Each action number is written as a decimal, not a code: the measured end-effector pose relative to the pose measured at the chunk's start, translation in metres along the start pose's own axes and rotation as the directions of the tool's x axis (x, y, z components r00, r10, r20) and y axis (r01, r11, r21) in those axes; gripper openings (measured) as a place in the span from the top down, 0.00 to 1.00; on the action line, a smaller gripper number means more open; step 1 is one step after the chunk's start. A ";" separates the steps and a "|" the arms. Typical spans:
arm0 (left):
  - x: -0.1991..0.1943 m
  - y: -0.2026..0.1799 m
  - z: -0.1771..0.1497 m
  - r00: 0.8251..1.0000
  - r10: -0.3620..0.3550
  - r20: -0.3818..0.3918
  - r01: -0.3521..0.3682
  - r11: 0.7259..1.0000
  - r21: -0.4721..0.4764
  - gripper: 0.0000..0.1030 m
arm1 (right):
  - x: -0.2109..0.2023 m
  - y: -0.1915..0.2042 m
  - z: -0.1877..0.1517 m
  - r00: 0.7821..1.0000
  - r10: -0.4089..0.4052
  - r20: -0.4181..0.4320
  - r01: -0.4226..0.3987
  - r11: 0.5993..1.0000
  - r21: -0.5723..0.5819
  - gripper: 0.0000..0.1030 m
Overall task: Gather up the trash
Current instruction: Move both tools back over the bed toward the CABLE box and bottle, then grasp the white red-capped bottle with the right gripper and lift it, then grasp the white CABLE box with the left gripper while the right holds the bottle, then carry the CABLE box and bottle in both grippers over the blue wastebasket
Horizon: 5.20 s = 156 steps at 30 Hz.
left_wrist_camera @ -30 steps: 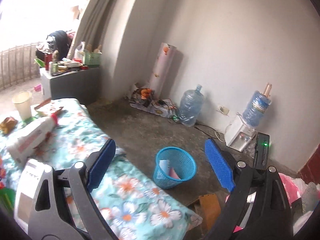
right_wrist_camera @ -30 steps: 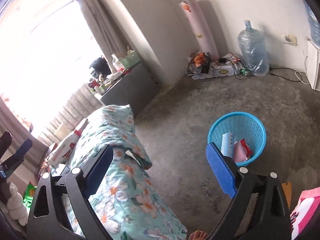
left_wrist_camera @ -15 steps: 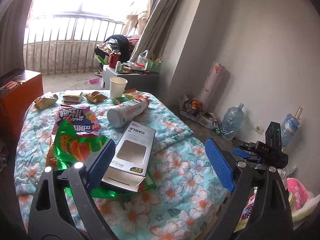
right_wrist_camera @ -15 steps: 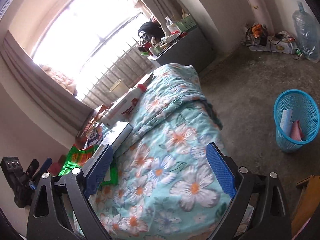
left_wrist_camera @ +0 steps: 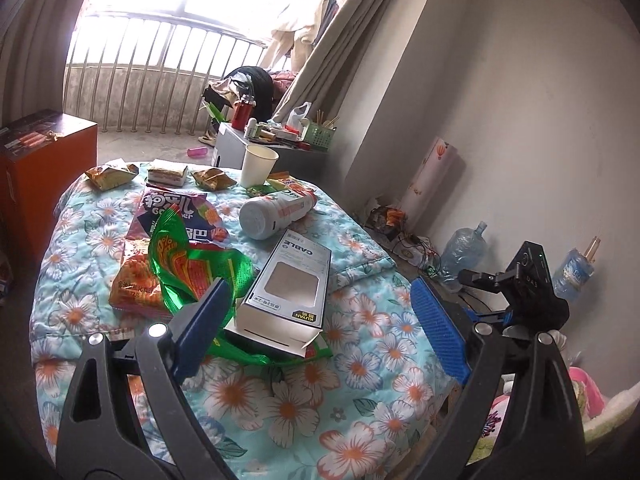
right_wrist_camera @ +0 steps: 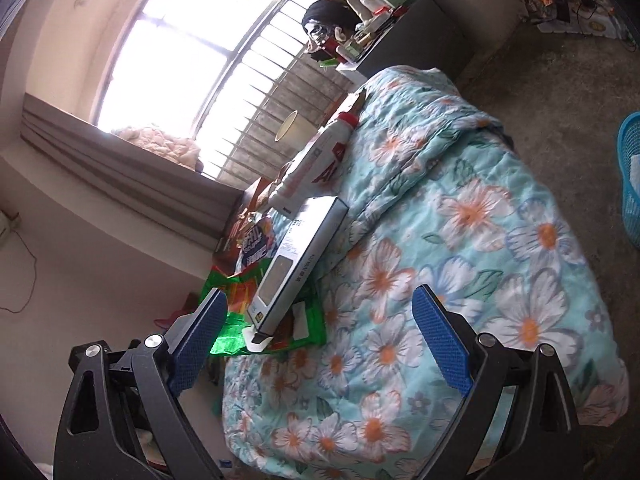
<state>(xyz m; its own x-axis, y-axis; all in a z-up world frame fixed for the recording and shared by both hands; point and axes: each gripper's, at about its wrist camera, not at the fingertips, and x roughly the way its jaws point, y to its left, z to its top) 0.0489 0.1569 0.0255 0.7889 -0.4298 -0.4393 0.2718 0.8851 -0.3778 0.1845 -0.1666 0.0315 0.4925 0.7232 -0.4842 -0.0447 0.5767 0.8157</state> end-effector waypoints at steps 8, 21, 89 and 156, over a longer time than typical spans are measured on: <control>-0.008 0.000 -0.010 1.000 -0.027 0.000 0.027 0.999 0.030 0.15 | 0.079 0.019 0.002 0.987 0.081 -0.138 -0.072 0.995 0.070 0.15; 0.019 -0.009 -0.010 0.998 -0.031 -0.057 0.034 0.997 0.062 0.15 | 0.126 0.033 0.031 0.991 0.011 -0.137 -0.001 0.997 0.076 0.20; 0.142 -0.051 0.013 0.949 0.175 -0.261 -0.111 0.964 0.243 0.15 | 0.028 -0.028 0.027 0.928 -0.263 -0.263 0.234 0.963 -0.135 0.28; 0.179 -0.052 0.006 0.844 0.302 -0.444 -0.166 0.933 0.320 0.22 | 0.030 -0.035 0.022 0.960 -0.172 -0.222 0.160 0.985 -0.072 0.26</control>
<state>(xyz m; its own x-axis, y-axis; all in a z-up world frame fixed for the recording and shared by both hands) 0.1793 0.0347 -0.0289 0.5031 -0.1741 -0.8465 0.2985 0.9542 -0.0188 0.2197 -0.1734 -0.0045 0.2870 0.6793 -0.6754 -0.0277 0.7106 0.7030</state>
